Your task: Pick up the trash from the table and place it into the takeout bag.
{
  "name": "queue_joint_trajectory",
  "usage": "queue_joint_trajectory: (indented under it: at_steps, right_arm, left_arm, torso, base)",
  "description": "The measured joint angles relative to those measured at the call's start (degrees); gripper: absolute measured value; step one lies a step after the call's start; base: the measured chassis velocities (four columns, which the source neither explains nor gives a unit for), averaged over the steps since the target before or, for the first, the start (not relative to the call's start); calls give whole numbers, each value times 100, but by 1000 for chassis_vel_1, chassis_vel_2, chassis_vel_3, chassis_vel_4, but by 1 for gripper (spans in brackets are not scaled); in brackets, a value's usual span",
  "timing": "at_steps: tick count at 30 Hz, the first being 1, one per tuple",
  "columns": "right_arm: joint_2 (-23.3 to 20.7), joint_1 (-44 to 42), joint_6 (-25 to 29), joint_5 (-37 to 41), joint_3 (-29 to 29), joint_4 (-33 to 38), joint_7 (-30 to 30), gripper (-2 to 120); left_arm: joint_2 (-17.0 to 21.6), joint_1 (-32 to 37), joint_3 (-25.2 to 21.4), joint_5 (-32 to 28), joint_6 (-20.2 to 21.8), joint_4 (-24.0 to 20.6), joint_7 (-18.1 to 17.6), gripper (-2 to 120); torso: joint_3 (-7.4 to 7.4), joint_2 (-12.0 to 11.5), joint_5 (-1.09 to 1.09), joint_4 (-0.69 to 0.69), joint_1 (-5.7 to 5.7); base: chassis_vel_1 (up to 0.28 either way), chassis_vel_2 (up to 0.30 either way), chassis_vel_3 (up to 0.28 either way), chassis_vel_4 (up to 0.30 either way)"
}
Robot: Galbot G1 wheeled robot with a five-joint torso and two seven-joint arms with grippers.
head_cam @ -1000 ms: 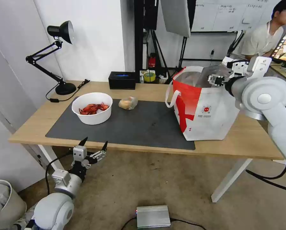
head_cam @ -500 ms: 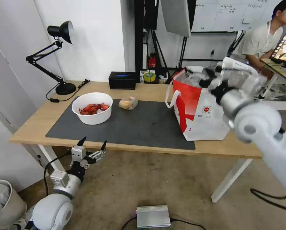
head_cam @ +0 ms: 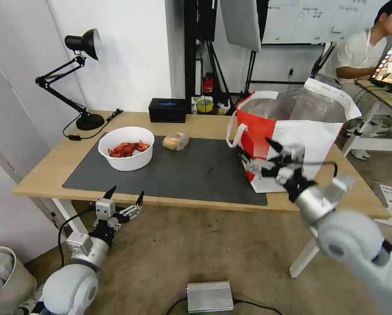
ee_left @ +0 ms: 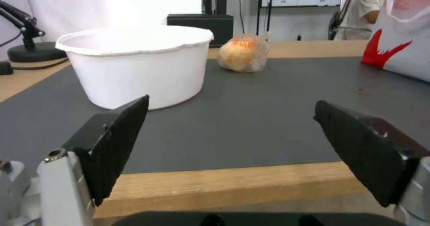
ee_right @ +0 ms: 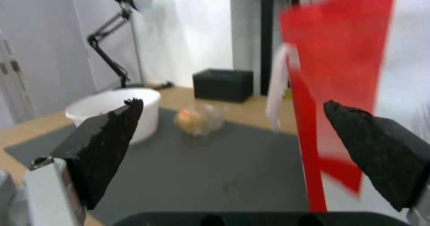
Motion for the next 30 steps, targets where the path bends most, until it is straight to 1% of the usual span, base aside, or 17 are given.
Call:
queue_joint_trajectory:
  at_steps: [2,3,5,10,16,19,20,24,30]
  right_arm:
    - [191,-407,171,-333,20,-72,-27,100]
    - [191,-407,171,-333,20,-72,-27,100]
    - [367,-719,288,-582,52,-148,-85,100]
    - [558,-1103,414,-858,62,-225,-110,100]
    - [768,-1318,520,-1104,-47,-371,-40,100]
    - [974,-1398,680,-1292,-187,-585,-24,100]
    - [974,-1398,680,-1292,-187,-585,-24,100]
    - [1251,-1447,830,-1472,-311,-831,-20,100]
    - [1384,-1480,870,-1602,-432,-887,-4,100]
  left_arm:
    - [5,-3,8,-1,-2,16,3,100]
    - [5,-3,8,-1,-2,16,3,100]
    - [8,-2,7,-4,-3,23,4,100]
    - [31,52,-24,-88,24,20,19,100]
    - [20,73,-29,-97,34,34,29,100]
    - [12,86,-23,-82,62,69,41,100]
    - [12,86,-23,-82,62,69,41,100]
    - [12,112,-15,-7,189,90,52,100]
    - [15,146,-29,1,198,94,112,100]
  torso:
    - [0,0,0,0,0]
    - [0,0,0,0,0]
    - [0,0,0,0,0]
    - [0,0,0,0,0]
    - [0,0,0,0,0]
    - [0,0,0,0,0]
    - [0,0,0,0,0]
    - [1,0,0,0,0]
    - [0,0,0,0,0]
  base:
    - [0,0,0,0]
    - [0,0,0,0]
    - [0,0,0,0]
    - [0,0,0,0]
    - [0,0,0,0]
    - [0,0,0,0]
    - [0,0,0,0]
    - [0,0,0,0]
    - [0,0,0,0]
